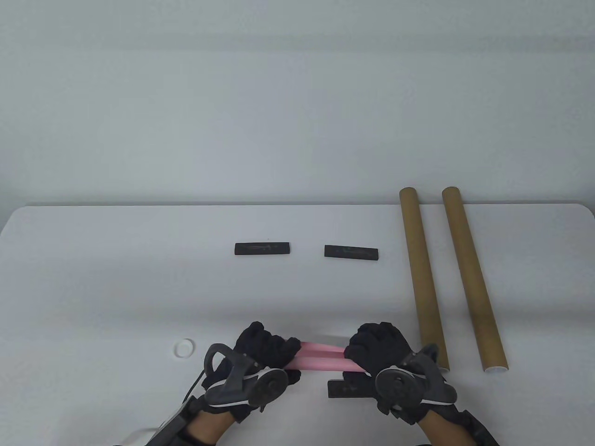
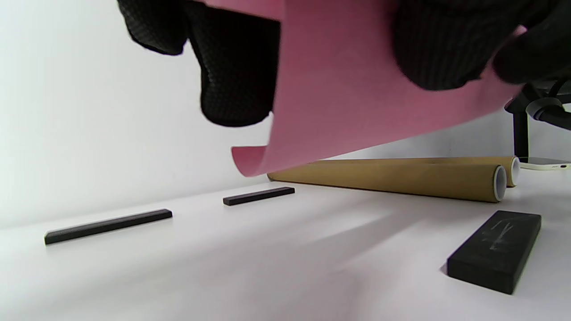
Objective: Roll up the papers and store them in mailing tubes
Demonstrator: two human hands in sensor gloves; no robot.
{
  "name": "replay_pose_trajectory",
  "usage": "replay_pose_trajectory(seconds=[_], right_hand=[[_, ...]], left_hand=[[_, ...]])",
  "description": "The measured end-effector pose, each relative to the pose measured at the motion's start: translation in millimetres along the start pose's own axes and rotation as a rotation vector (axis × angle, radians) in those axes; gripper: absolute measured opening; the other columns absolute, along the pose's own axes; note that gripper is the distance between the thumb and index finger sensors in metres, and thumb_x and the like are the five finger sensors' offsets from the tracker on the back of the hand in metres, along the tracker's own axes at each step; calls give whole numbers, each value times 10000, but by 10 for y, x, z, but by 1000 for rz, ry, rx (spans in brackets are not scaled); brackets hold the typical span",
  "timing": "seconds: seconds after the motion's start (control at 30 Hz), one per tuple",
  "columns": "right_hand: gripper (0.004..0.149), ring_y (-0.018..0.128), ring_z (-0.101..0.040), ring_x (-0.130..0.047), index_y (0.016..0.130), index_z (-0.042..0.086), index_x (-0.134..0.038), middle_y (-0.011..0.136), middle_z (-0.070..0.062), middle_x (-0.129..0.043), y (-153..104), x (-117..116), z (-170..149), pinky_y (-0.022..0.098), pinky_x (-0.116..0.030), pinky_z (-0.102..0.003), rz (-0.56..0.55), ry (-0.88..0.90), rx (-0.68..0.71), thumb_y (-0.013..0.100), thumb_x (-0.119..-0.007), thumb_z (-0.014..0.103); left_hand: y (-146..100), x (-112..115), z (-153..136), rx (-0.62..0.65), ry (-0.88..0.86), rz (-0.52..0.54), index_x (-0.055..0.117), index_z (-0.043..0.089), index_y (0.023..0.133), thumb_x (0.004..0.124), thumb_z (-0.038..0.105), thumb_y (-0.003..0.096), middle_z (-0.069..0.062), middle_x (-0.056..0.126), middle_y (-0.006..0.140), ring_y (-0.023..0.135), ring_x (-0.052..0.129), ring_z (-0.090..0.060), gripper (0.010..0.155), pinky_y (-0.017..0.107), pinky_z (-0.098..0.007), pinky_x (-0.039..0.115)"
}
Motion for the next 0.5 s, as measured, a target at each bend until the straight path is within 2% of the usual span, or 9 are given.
replay_pose_trajectory(seconds=[0.03, 0.1, 0.2, 0.27, 0.33, 0.43, 0.5], right_hand=[[540, 839, -415, -932, 718, 177, -972, 791, -80, -988, 0, -8, -6, 650, -714, -681, 7, 14, -1, 431, -809, 605], [589, 859, -429, -912, 727, 166, -976, 813, -94, -979, -7, -5, -22, 649, -710, -684, -3, 43, -7, 425, -784, 634], [667, 953, -477, -790, 919, 164, -826, 994, -120, -816, -15, 25, -22, 676, -662, -698, -39, -4, -19, 415, -863, 600], [652, 985, -475, -751, 955, 185, -779, 1033, -117, -767, -25, 45, 5, 690, -645, -700, -56, -64, -8, 419, -898, 537], [561, 980, -463, -768, 914, 219, -820, 1018, -105, -792, -28, 50, 24, 692, -647, -698, -62, -59, 4, 439, -885, 509], [520, 928, -435, -845, 797, 190, -920, 942, -94, -875, -18, 42, 3, 679, -678, -688, -48, -5, -6, 441, -846, 562], [540, 879, -411, -906, 709, 193, -975, 871, -76, -941, -24, 37, -11, 666, -704, -679, -50, 17, -2, 428, -803, 620]], left_hand=[[-3, -12, 7, 3, 5, 9, 746, 305, 927, 794, 636, 359, 65, 949, 743, 698, 1008, -163, 659, 717, -503, 688], [-6, -31, 11, 14, -12, 18, 812, 307, 867, 792, 647, 353, 92, 994, 598, 563, 1048, -124, 616, 706, -486, 715], [12, -9, -25, 7, -62, -2, 876, 288, 805, 768, 674, 342, 106, 1030, 465, 427, 1081, -100, 612, 687, -473, 754], [14, -2, -44, -1, -73, -7, 886, 282, 797, 763, 678, 341, 106, 1035, 448, 408, 1085, -99, 616, 684, -471, 761], [10, -13, -45, -3, -60, -1, 875, 285, 809, 760, 682, 340, 109, 1033, 468, 432, 1085, -98, 626, 686, -471, 759], [-11, -48, -4, 2, -10, 36, 782, 306, 906, 785, 660, 350, 82, 987, 694, 654, 1046, -142, 659, 706, -487, 716], [-21, -86, 28, 23, 3, 66, 800, 309, 886, 798, 651, 349, 89, 992, 658, 624, 1047, -132, 636, 705, -485, 717]])
Point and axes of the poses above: the tracker on the back of each hand, its own z axis roughly to the thumb side, its own y axis roughly from the wrist to the fingertips, x = y × z, the point moved 3 cm from there along y, roughly from the wrist to the fingertips
